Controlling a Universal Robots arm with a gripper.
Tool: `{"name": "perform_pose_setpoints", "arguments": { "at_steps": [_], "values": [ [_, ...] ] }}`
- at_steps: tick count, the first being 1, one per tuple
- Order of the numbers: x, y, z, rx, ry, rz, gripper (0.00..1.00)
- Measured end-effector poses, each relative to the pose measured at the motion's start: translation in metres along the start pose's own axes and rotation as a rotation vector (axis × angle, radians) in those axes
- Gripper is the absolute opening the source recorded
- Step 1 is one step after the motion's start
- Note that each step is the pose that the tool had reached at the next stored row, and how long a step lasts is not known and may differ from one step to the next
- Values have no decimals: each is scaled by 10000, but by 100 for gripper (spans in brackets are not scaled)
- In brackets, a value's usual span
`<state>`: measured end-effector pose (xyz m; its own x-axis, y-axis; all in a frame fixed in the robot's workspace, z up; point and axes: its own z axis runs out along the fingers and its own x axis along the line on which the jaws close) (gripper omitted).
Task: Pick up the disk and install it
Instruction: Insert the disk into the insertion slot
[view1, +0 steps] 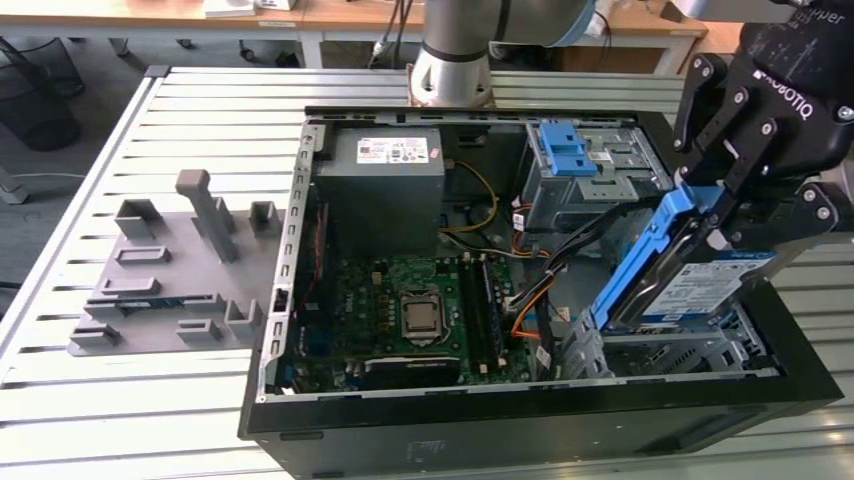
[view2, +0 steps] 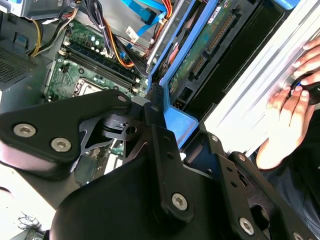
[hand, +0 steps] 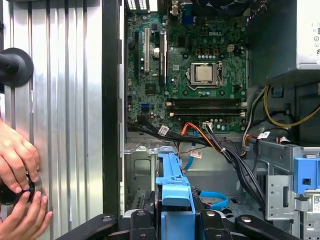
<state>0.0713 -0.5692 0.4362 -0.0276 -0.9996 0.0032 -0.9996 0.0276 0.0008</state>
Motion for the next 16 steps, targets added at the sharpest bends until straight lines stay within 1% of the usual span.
{"name": "perform_pose_setpoints", "arguments": {
  "at_steps": [16],
  "values": [
    [13, -2, 116, 0, 1, -26, 36]
  ]
}}
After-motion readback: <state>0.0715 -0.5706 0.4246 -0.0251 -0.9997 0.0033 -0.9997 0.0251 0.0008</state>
